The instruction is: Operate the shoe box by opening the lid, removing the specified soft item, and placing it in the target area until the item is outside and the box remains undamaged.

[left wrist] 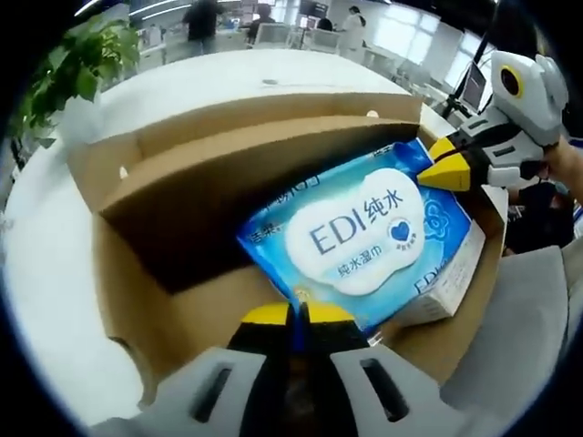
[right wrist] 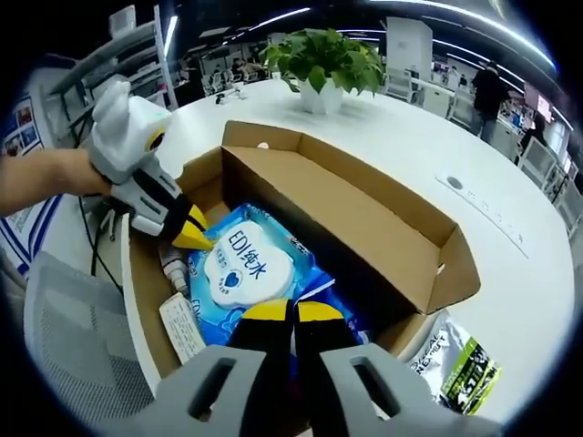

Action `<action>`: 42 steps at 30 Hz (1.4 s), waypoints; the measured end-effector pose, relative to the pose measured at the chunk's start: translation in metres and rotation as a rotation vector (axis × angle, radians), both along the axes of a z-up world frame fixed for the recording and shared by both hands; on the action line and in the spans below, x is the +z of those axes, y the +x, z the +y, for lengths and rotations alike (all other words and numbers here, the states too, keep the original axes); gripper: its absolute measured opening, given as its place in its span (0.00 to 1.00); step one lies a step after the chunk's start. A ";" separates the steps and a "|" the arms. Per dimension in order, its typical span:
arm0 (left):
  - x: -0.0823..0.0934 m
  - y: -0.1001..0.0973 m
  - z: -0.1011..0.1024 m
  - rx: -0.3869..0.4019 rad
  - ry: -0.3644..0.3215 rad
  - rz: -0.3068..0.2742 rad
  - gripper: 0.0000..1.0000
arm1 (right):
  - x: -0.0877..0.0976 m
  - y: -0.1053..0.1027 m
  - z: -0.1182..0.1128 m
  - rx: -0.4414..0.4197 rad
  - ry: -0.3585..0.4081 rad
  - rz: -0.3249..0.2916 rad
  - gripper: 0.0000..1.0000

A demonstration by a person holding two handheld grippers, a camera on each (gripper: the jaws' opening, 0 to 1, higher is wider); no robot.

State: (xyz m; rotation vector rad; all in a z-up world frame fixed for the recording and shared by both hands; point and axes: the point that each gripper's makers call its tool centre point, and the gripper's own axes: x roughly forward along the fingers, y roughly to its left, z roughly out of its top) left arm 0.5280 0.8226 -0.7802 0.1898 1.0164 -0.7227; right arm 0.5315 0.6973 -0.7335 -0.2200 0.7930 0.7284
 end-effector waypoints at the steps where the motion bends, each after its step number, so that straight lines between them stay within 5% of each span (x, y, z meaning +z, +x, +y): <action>1: 0.002 0.001 0.000 0.008 0.001 0.000 0.00 | 0.001 0.000 0.000 -0.006 0.000 0.000 0.00; 42: 0.071 -0.011 -0.004 0.069 -0.048 -0.129 0.00 | 0.052 -0.005 -0.009 -0.116 0.111 -0.047 0.00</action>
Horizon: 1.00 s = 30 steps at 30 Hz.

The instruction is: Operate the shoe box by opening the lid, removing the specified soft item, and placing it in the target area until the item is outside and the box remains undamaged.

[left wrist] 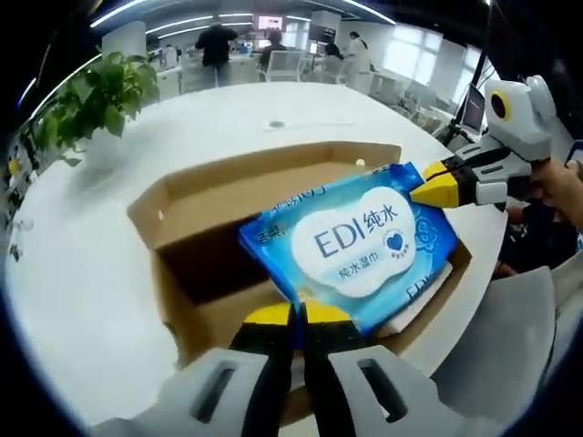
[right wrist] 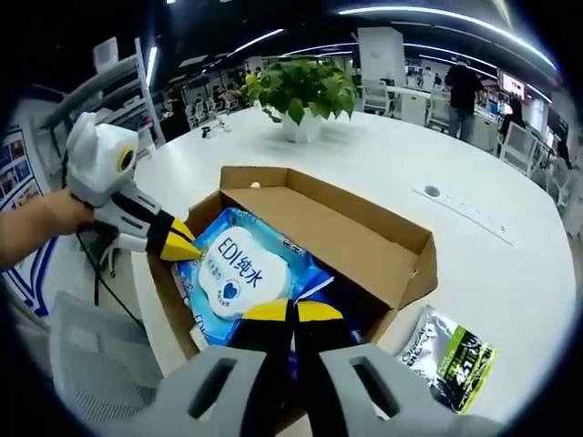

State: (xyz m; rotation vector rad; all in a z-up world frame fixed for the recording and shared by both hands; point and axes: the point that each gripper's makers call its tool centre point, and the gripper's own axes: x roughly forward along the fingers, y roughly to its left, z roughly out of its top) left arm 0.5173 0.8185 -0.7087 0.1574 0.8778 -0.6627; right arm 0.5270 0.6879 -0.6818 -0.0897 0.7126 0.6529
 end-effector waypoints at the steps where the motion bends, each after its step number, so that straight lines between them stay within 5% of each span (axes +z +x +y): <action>1: 0.003 0.000 -0.001 0.001 -0.002 -0.003 0.00 | 0.002 0.000 -0.001 -0.003 0.004 -0.001 0.00; 30: 0.045 -0.005 -0.031 -0.024 -0.025 -0.053 0.00 | 0.032 -0.009 -0.033 -0.061 0.041 -0.014 0.00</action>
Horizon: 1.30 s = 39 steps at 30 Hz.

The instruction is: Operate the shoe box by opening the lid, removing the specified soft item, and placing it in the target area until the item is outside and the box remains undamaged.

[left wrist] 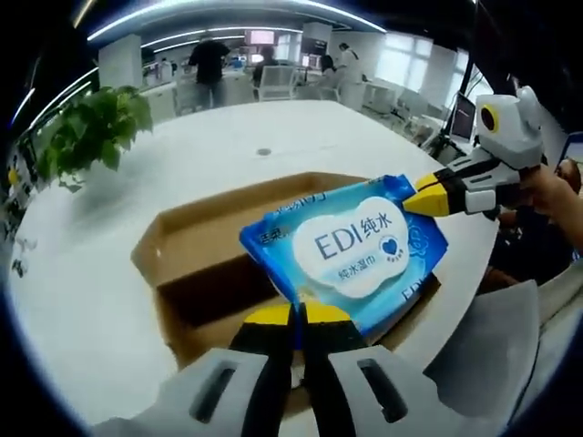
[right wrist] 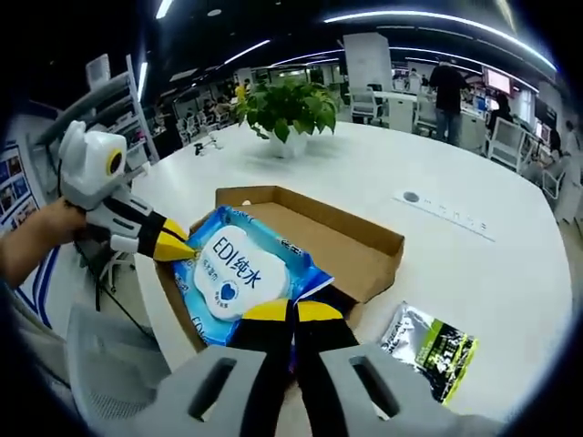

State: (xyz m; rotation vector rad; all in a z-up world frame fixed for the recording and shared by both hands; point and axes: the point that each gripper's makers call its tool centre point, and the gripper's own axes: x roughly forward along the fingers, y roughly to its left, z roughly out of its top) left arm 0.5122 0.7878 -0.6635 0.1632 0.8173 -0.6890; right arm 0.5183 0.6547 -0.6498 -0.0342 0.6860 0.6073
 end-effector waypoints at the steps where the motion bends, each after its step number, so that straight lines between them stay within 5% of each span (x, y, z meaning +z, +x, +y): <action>1: 0.000 0.000 -0.001 -0.001 0.000 0.000 0.00 | 0.000 -0.001 -0.001 -0.001 -0.001 0.001 0.00; 39: 0.018 -0.006 -0.059 -0.064 -0.029 -0.007 0.00 | 0.012 -0.018 -0.062 -0.075 -0.015 0.015 0.00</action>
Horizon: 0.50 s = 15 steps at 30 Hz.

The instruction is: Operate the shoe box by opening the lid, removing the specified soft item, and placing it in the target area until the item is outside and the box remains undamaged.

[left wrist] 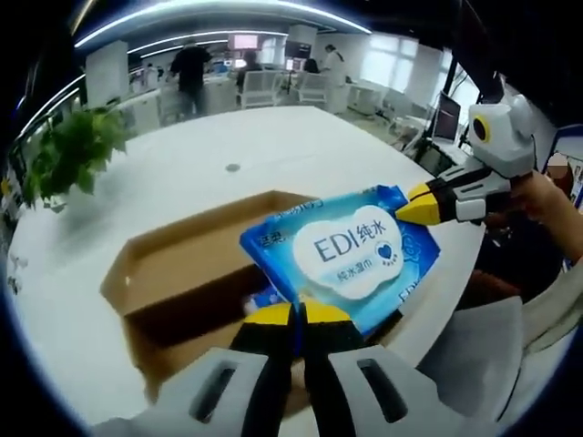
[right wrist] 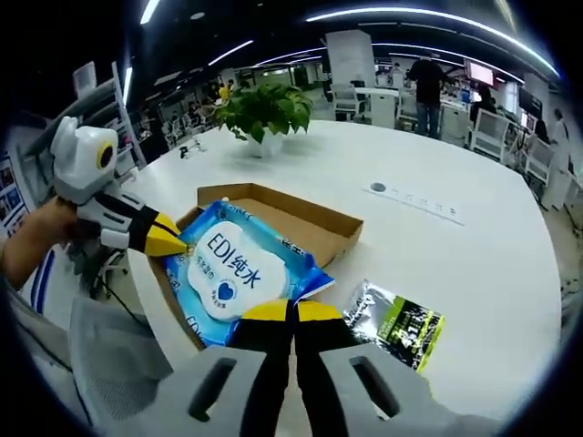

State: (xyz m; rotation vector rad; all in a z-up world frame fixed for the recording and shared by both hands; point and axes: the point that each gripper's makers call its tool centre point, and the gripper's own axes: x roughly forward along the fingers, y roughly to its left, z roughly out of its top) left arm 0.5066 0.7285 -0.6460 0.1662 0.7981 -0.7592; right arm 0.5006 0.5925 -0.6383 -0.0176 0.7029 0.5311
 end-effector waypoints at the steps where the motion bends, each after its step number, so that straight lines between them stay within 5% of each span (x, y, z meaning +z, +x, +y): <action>1: 0.000 -0.001 -0.003 -0.003 -0.002 0.001 0.00 | 0.000 0.000 -0.002 -0.002 -0.002 0.000 0.00; 15: 0.007 -0.003 -0.040 -0.029 -0.026 -0.007 0.00 | 0.006 -0.002 -0.041 -0.047 0.007 -0.003 0.00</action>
